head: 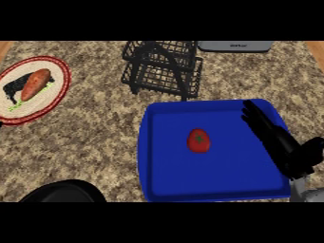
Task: Pick the tomato from the tray and place it in the tiered basket
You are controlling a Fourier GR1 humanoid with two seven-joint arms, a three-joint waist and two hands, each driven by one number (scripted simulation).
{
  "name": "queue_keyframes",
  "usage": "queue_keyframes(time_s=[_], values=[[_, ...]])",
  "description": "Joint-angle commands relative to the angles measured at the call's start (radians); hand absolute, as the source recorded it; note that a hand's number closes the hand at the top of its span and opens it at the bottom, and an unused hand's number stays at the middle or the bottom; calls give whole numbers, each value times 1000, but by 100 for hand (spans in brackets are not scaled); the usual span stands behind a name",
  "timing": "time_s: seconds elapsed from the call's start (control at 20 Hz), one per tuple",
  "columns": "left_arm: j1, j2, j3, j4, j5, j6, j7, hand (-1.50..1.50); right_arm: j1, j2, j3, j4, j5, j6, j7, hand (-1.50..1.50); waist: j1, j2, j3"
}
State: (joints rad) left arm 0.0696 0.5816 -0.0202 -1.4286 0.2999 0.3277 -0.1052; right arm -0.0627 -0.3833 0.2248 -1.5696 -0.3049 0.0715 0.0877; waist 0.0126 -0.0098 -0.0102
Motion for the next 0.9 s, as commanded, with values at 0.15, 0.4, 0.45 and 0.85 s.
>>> queue_keyframes(time_s=[0.15, 0.4, 0.45, 0.85], values=[[40, -109, -103, 21, -28, 13, 20, 0, -63, 0, -141, -119, 241, -373, -33, 150, -61, -3, 5], [73, -155, -124, 37, 9, -1, 55, 0, 23, 78, -392, -41, 290, -751, 61, -150, -171, -4, 4], [87, -165, -136, 15, 1, 2, 42, 0, 40, 127, -412, -81, 290, -819, 37, -150, -153, -14, 8], [22, -236, -230, 24, -73, 25, 85, 0, 309, 330, -80, -394, 642, -1033, 76, -150, -59, 5, 3]])
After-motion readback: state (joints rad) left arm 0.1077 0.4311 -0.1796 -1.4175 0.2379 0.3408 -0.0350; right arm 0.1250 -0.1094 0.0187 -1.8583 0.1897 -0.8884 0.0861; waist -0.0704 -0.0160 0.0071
